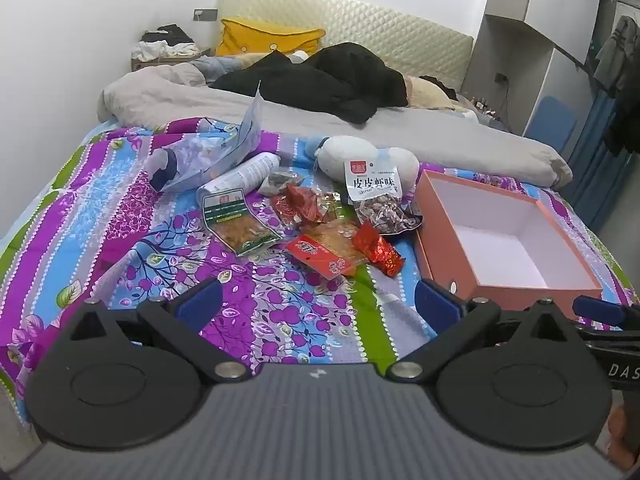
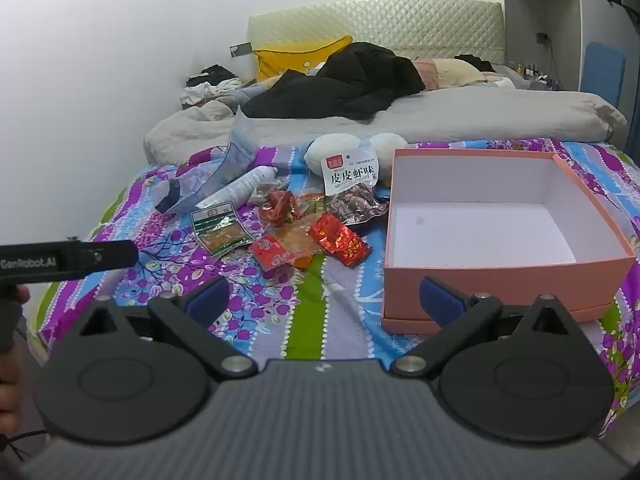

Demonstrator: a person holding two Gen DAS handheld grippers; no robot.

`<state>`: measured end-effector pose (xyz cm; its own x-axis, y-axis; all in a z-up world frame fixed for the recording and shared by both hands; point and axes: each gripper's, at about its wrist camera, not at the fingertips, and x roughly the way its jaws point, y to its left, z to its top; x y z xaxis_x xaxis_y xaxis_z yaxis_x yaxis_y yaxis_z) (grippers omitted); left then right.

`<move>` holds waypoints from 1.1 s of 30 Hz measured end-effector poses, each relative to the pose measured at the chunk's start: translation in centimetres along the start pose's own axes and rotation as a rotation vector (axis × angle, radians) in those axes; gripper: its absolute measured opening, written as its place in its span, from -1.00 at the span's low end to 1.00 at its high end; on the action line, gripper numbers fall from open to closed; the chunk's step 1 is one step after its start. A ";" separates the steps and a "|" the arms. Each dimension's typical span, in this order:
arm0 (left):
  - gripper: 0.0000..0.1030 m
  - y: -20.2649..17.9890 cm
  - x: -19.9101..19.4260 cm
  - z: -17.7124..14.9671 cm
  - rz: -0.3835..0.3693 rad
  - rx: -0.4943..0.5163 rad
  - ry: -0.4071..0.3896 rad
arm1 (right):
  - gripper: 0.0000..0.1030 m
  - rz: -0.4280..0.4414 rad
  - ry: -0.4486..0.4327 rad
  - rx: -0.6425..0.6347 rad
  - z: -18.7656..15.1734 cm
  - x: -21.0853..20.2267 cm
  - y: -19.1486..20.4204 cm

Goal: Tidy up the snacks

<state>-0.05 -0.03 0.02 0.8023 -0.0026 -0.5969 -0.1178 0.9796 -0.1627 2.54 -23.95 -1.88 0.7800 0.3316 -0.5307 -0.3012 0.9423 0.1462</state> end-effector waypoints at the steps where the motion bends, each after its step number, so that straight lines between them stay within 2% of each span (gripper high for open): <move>1: 1.00 0.0 0.0 0.0 -0.001 0.002 0.000 | 1.00 -0.002 0.008 -0.002 0.0 0.0 0.0; 14: 1.00 0.3 0.3 -0.5 0.004 -0.002 0.013 | 1.00 -0.002 0.001 0.012 -0.3 -0.8 -0.1; 16: 1.00 0.3 0.3 -0.4 0.006 -0.005 0.014 | 1.00 -0.007 0.013 0.019 -0.1 0.3 0.1; 33: 1.00 0.5 1.7 -0.6 0.005 0.004 0.038 | 1.00 -0.010 0.025 0.024 -0.4 0.5 0.2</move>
<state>0.91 0.36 -1.52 0.7791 -0.0048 -0.6269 -0.1198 0.9804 -0.1564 2.65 -23.61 -2.50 0.7689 0.3214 -0.5528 -0.2800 0.9464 0.1608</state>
